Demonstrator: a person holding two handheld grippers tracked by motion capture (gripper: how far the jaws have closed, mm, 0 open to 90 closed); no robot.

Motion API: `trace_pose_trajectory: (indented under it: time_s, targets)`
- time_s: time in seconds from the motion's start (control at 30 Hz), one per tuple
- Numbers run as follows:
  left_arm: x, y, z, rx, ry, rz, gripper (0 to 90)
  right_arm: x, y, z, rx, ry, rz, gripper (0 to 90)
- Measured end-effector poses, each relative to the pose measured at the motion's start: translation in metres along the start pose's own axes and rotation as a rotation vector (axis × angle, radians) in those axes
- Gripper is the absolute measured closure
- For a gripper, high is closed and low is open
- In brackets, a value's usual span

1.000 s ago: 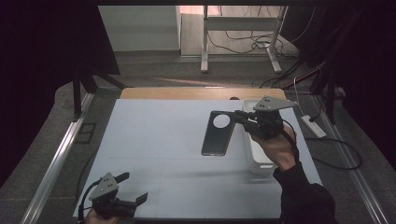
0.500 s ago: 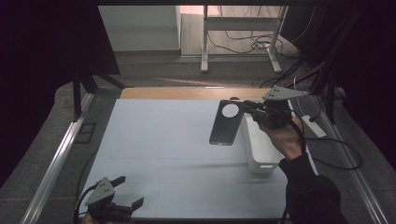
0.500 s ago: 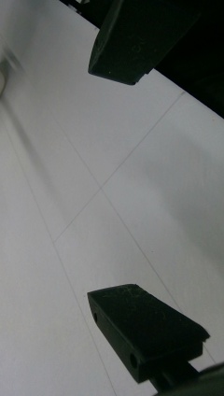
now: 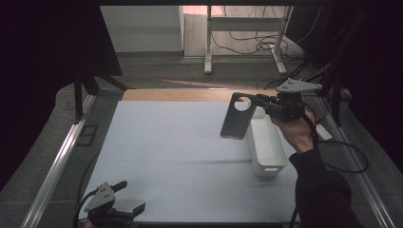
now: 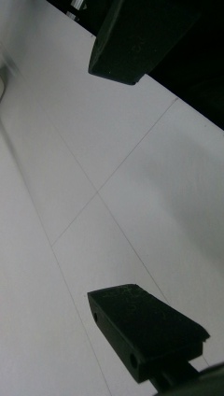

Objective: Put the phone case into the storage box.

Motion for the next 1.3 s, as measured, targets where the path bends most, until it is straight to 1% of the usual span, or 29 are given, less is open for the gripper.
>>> trace_pose_trajectory:
  time_s: [0.07,0.23,0.53,0.7,0.97,1.1,1.2,1.23,1.3]
  targets:
    - [0.0,0.0,0.0,-0.005,0.0,0.002,0.0,0.0,0.001,0.003,-0.001,-0.007,0.0,79.2]
    - [0.0,0.0,0.0,-0.009,-0.001,0.002,0.0,-0.002,0.004,0.015,0.002,-0.021,0.007,79.2]
    - [0.0,0.0,0.0,-0.008,-0.001,-0.003,0.0,-0.004,0.005,0.042,0.005,-0.057,0.015,79.2]
    - [0.001,0.0,0.0,-0.014,-0.002,-0.002,0.0,-0.004,0.004,0.055,-0.003,-0.078,0.009,79.2]
    - [0.001,0.0,0.0,-0.009,-0.002,-0.009,0.0,-0.004,0.004,0.073,-0.023,-0.101,0.005,79.2]
    - [0.001,0.0,-0.001,-0.014,-0.005,-0.01,0.0,-0.006,0.002,0.085,-0.025,-0.115,0.001,79.2]
    - [0.001,0.0,-0.001,-0.016,-0.005,-0.012,0.0,-0.006,0.002,0.09,-0.027,-0.115,0.002,79.3]
    - [0.001,0.0,-0.001,-0.016,-0.005,-0.012,0.0,-0.006,0.001,0.095,-0.032,-0.12,-0.003,79.2]
    - [0.002,0.0,0.0,-0.015,-0.005,-0.016,0.0,-0.005,0.0,0.099,-0.036,-0.123,-0.005,79.2]
Point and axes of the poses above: each handheld gripper's, and its own axes: x roughly forward along the jaws, y roughly out of its top, z roughly to its right, the point moved 7 cm from there along x, roughly forward along the jaws, and after that the axes turned 5 degrees about y, right-handed, at the moved point
